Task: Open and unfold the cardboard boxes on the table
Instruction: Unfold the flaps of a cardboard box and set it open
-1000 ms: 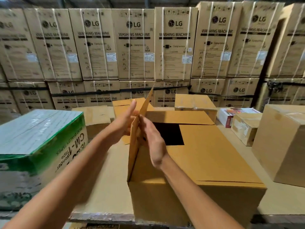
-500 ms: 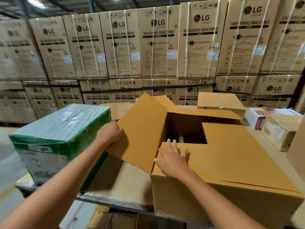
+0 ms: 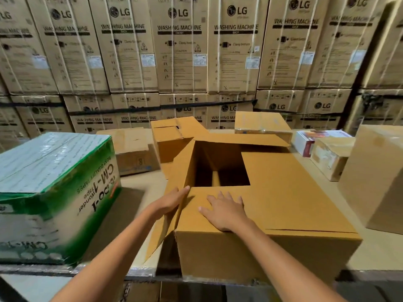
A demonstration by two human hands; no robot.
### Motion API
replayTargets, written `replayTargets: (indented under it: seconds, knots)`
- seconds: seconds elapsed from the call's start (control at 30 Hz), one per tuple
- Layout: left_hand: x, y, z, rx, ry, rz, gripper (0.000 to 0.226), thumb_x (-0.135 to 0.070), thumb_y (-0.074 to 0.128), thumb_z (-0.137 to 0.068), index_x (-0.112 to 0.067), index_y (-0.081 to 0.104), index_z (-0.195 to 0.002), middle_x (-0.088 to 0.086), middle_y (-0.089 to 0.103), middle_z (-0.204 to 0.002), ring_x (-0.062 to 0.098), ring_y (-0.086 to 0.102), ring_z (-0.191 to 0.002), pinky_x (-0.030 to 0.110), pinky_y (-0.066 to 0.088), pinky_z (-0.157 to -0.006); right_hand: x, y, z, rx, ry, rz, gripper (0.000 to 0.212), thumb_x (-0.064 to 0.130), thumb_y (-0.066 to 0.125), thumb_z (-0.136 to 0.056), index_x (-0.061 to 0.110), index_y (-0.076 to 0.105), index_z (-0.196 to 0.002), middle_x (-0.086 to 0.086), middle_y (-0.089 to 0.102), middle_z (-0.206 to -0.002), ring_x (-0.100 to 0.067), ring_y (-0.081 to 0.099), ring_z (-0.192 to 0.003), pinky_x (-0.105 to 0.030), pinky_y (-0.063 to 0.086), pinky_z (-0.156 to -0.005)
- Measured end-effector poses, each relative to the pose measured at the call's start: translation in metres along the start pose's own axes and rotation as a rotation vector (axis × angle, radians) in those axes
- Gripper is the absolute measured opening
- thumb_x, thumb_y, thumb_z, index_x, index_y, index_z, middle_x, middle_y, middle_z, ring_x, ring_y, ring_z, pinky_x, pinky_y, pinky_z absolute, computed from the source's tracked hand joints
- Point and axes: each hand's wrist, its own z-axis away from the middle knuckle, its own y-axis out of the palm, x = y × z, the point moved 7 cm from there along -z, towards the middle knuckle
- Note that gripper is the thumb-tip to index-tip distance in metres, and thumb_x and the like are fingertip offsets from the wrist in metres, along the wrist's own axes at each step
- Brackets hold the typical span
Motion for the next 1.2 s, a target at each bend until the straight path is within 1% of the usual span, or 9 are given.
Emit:
replayTargets:
  seconds: [0.07,0.23,0.5,0.6,0.7,0.83,0.93,1.03,1.2]
  knots:
    - [0.001,-0.013,-0.024,-0.102,-0.016,-0.068,0.067,-0.06,0.035,-0.099,-0.008,0.041,-0.14,0.01,0.051,-0.14,0.027,0.052,-0.124,0.046,0.038,-0.11,-0.002,-0.004,0.001,-0.029,-0.02,-0.047,0.067,0.068,0.032,-0.097,0.032,0.032,-0.154,-0.004,0.017,-0.167,-0.029,0.011,-0.154,-0.057,0.009,-0.121]
    - [-0.036,-0.021,-0.068,-0.206,0.109,-0.175,0.059,-0.049,0.043,-0.101,-0.007,0.039,-0.142,0.011,0.049,-0.142,0.028,0.05,-0.126,0.038,0.041,-0.105,-0.034,-0.047,-0.015,-0.274,0.001,-0.11,0.064,0.044,0.046,-0.102,0.022,0.024,-0.157,-0.009,0.005,-0.168,-0.025,0.002,-0.155,-0.041,0.021,-0.123]
    - [-0.083,-0.038,-0.157,-0.407,0.209,-0.318,0.087,-0.037,0.061,-0.095,-0.015,0.005,-0.158,0.013,0.014,-0.163,0.03,0.017,-0.15,0.047,0.024,-0.12,-0.112,-0.113,-0.11,-0.393,0.074,-0.098,0.064,0.034,0.05,-0.102,0.019,0.021,-0.157,-0.012,0.006,-0.167,-0.027,0.001,-0.155,-0.045,0.025,-0.121]
    - [-0.105,-0.055,-0.187,-0.519,0.273,-0.397,0.083,-0.02,0.066,-0.092,-0.017,0.015,-0.157,0.014,0.013,-0.164,0.03,0.016,-0.151,0.047,0.026,-0.12,-0.143,-0.123,-0.157,-0.402,0.097,0.001,0.062,0.03,0.049,-0.101,0.018,0.024,-0.156,-0.012,0.011,-0.167,-0.029,0.005,-0.155,-0.048,0.018,-0.123]
    - [-0.123,-0.068,-0.213,-0.573,0.398,-0.409,0.062,0.0,0.061,-0.09,-0.018,0.044,-0.146,0.008,0.034,-0.157,0.027,0.034,-0.144,0.042,0.039,-0.113,-0.173,-0.127,-0.195,-0.469,0.027,0.149,0.055,0.019,0.062,-0.09,0.015,0.049,-0.144,-0.014,0.047,-0.151,-0.032,0.036,-0.145,-0.052,0.029,-0.117]
    - [-0.158,-0.109,-0.229,-0.788,0.673,-0.279,0.03,0.005,0.071,-0.082,-0.016,0.071,-0.103,0.001,0.07,-0.103,0.016,0.065,-0.095,0.037,0.056,-0.084,-0.207,-0.162,-0.223,-0.839,-0.12,0.138,0.035,0.015,0.067,-0.075,0.014,0.071,-0.11,-0.005,0.073,-0.103,-0.028,0.067,-0.098,-0.052,0.041,-0.102]
    - [-0.184,-0.147,-0.254,-0.906,0.671,-0.053,0.034,-0.006,0.073,-0.086,-0.013,0.063,-0.117,-0.003,0.064,-0.102,0.011,0.06,-0.09,0.021,0.052,-0.072,-0.236,-0.213,-0.249,-1.064,-0.039,0.129,0.044,0.019,0.062,-0.076,0.012,0.064,-0.119,-0.011,0.065,-0.119,-0.033,0.057,-0.117,-0.062,0.026,-0.111]
    - [-0.193,-0.164,-0.317,-0.83,0.509,0.07,0.044,-0.025,0.067,-0.093,-0.012,0.053,-0.132,-0.002,0.06,-0.111,0.014,0.058,-0.098,0.026,0.054,-0.078,-0.275,-0.241,-0.29,-1.044,0.201,0.087,0.074,0.019,0.064,-0.073,0.014,0.043,-0.144,-0.02,0.03,-0.158,-0.039,0.022,-0.148,-0.061,0.004,-0.116]
    - [-0.157,-0.141,-0.407,-0.613,0.305,-0.018,0.05,-0.033,0.063,-0.095,-0.011,0.047,-0.137,0.012,0.059,-0.128,0.031,0.057,-0.118,0.041,0.052,-0.091,-0.344,-0.205,-0.347,-0.775,0.413,-0.224,0.081,0.016,0.06,-0.085,0.017,0.02,-0.155,-0.016,0.004,-0.166,-0.04,0.011,-0.15,-0.056,0.028,-0.117]
